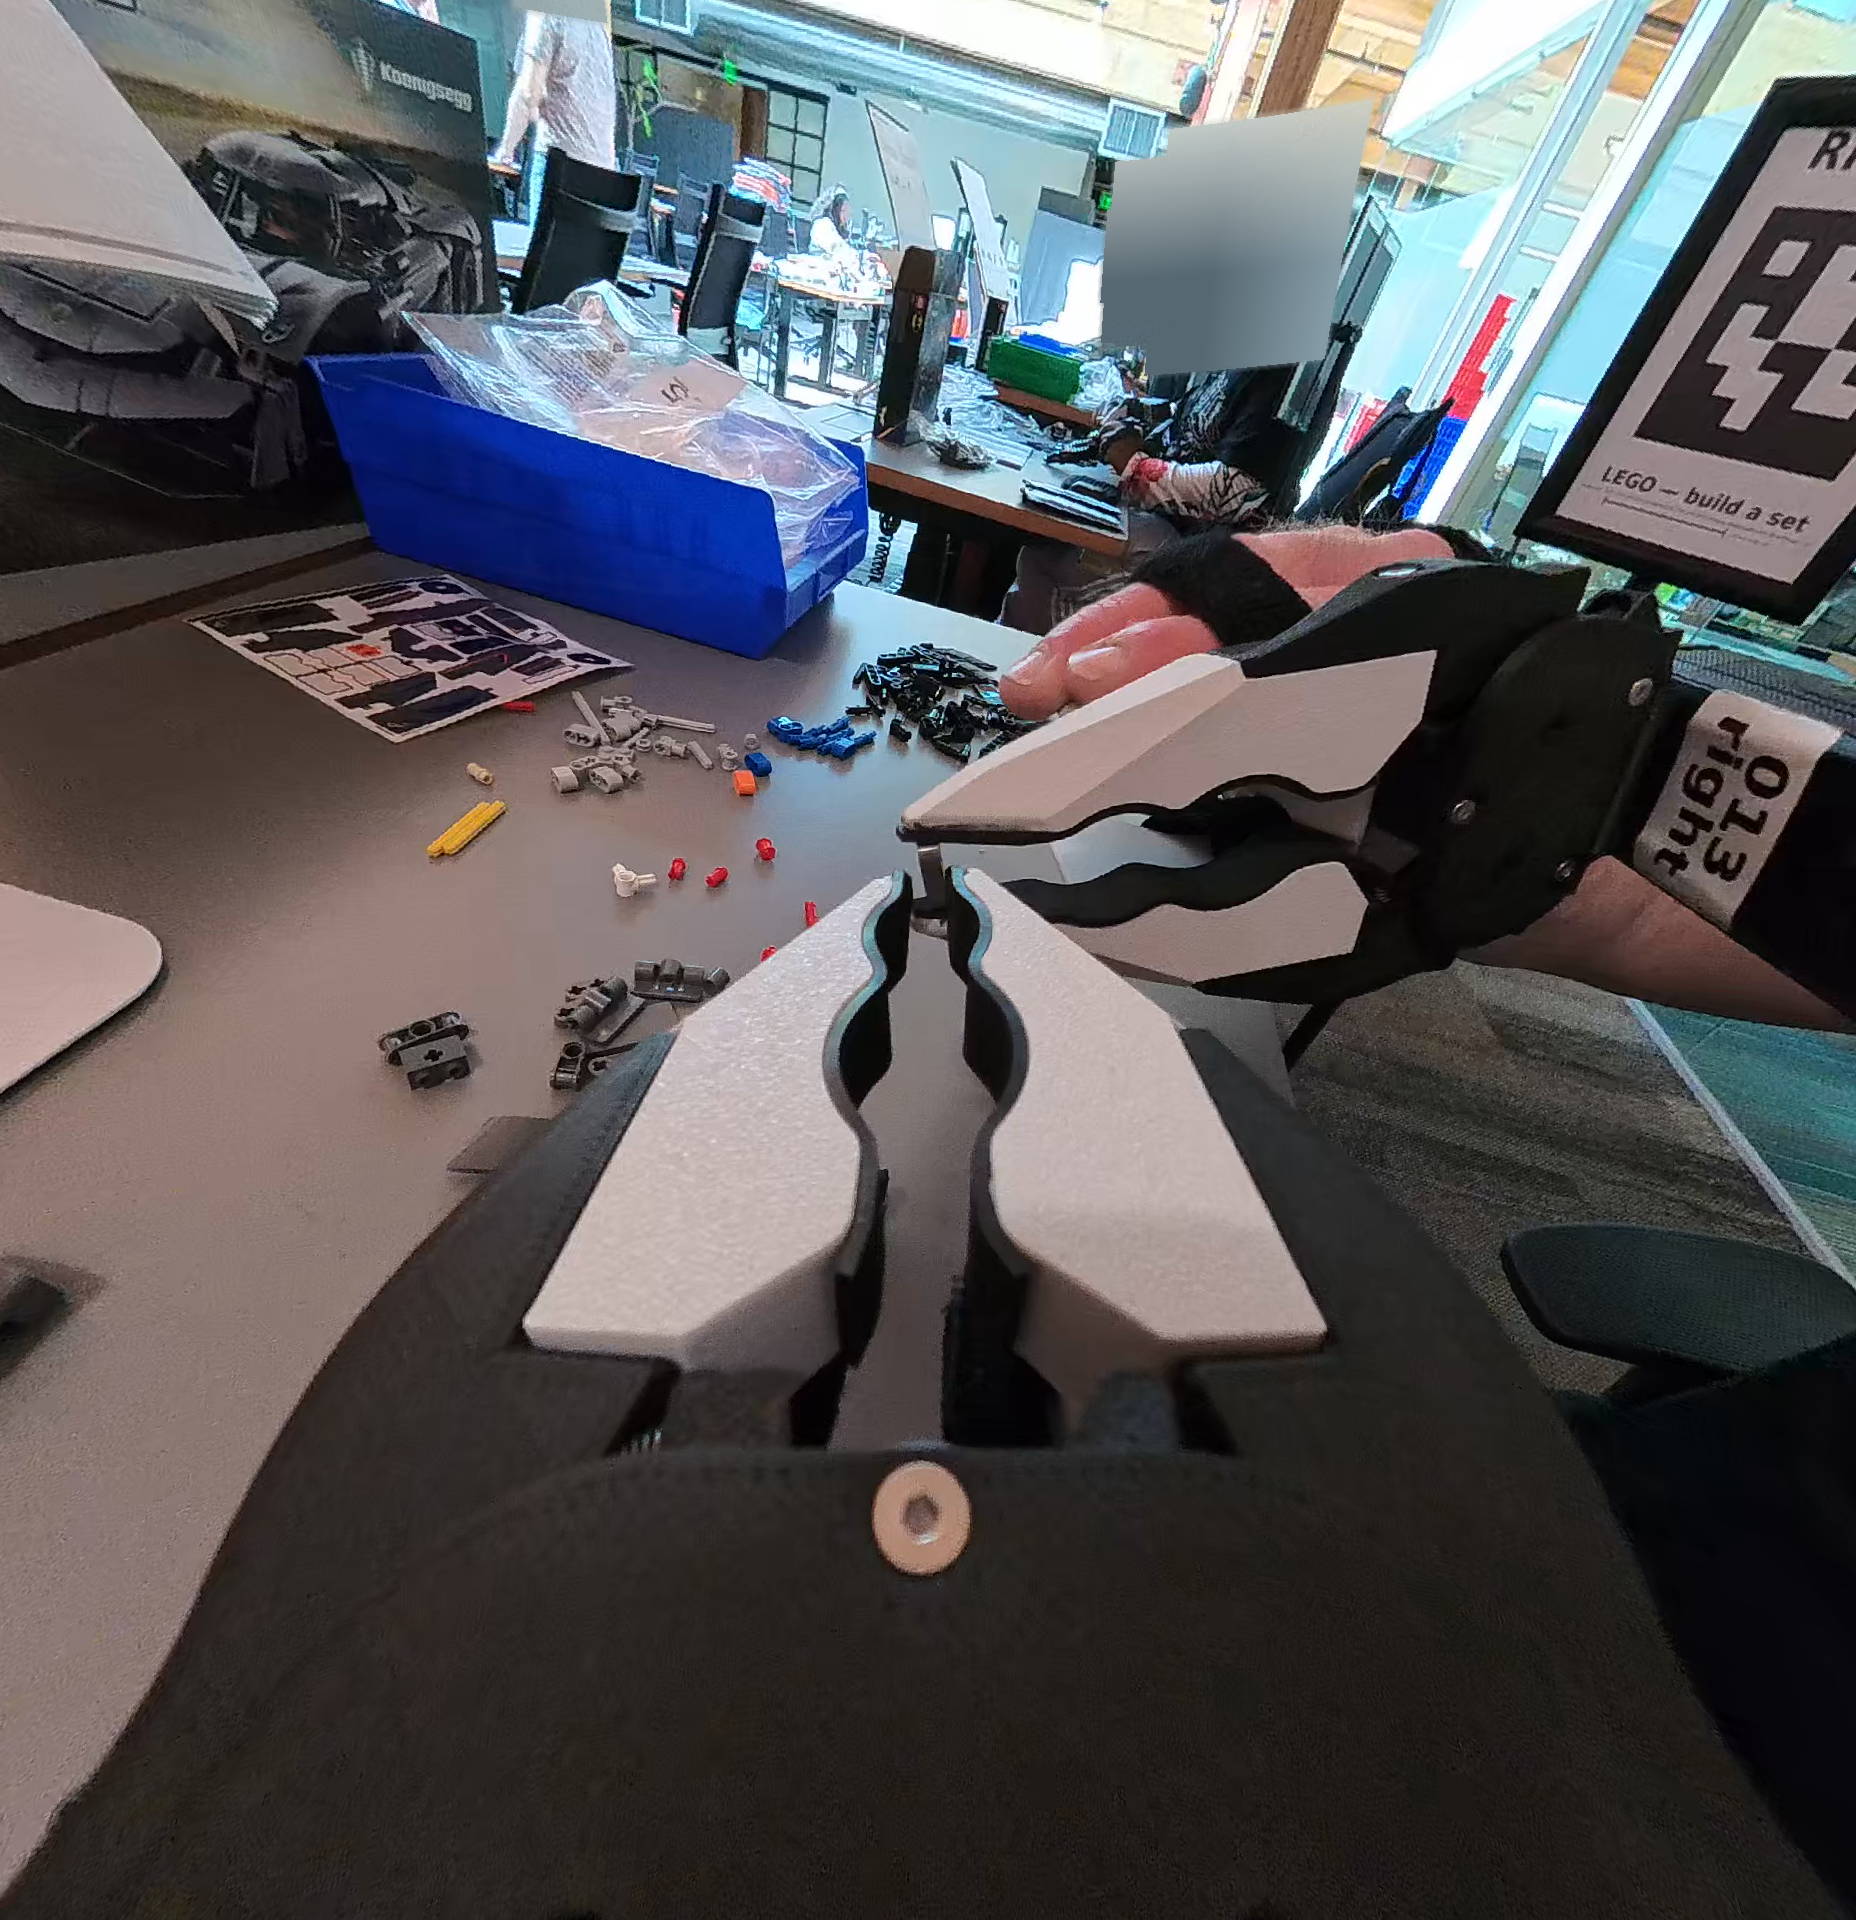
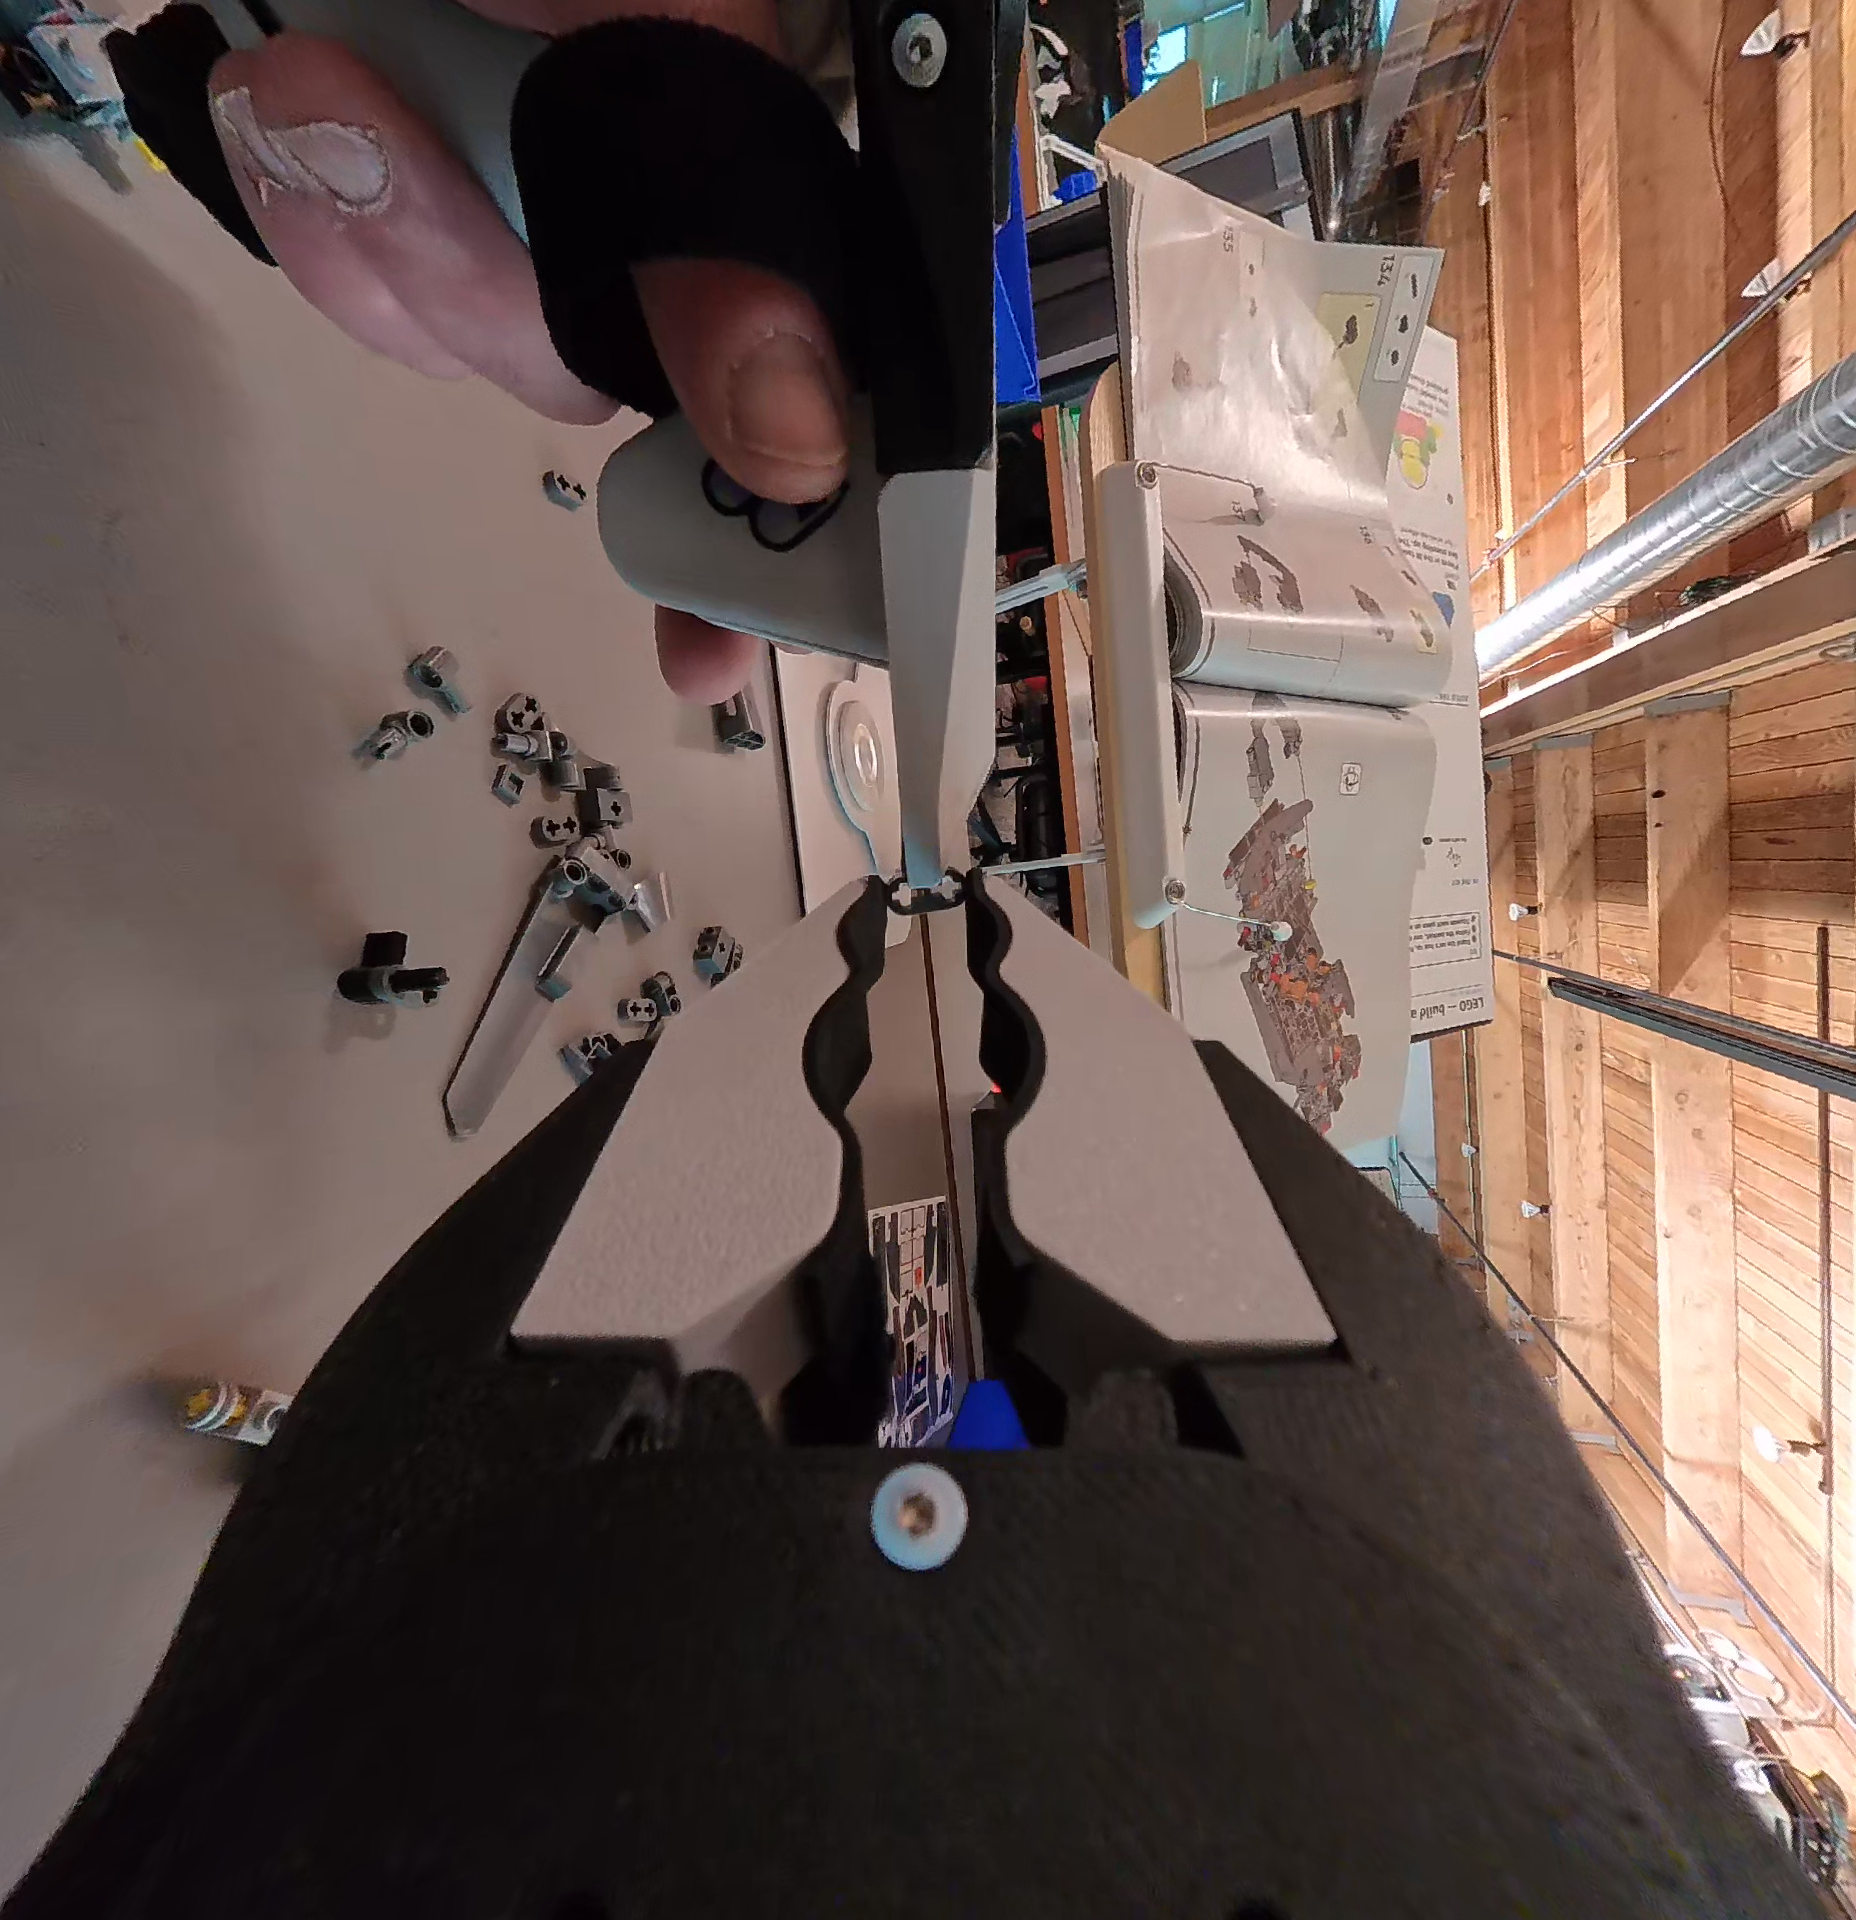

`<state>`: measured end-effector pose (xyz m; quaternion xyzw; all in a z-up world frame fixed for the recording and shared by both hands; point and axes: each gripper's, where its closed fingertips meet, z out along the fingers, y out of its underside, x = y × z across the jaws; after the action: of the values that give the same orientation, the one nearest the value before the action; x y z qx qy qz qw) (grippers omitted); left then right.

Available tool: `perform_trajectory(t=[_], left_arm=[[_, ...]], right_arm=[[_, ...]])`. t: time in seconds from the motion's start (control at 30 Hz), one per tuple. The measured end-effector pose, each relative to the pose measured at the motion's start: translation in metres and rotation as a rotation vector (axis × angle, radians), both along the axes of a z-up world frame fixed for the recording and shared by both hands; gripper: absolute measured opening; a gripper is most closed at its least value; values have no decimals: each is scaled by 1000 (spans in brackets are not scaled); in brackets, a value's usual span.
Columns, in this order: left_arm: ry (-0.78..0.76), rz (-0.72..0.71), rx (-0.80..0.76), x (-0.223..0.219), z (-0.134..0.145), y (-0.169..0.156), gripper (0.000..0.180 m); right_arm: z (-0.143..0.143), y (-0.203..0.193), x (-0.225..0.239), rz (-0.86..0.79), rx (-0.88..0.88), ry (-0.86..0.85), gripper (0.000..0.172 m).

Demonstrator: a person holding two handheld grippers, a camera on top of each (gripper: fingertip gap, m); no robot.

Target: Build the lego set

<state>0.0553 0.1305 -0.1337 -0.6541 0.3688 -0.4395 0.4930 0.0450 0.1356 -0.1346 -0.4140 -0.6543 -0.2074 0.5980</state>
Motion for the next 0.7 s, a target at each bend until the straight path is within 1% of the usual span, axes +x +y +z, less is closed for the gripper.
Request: perform_trajectory(t=[0.07,0.53,0.7], left_arm=[[3,-2,0,1,-1,0,2],[-4,-7,4,0,0,0,1],[-19,-18,-6,-2,2,-1,1]], right_arm=[[-1,0,0,-2,-4,0,13],[0,0,0,3,-7,7,13],[2,-3,2,19,-38,26,18]])
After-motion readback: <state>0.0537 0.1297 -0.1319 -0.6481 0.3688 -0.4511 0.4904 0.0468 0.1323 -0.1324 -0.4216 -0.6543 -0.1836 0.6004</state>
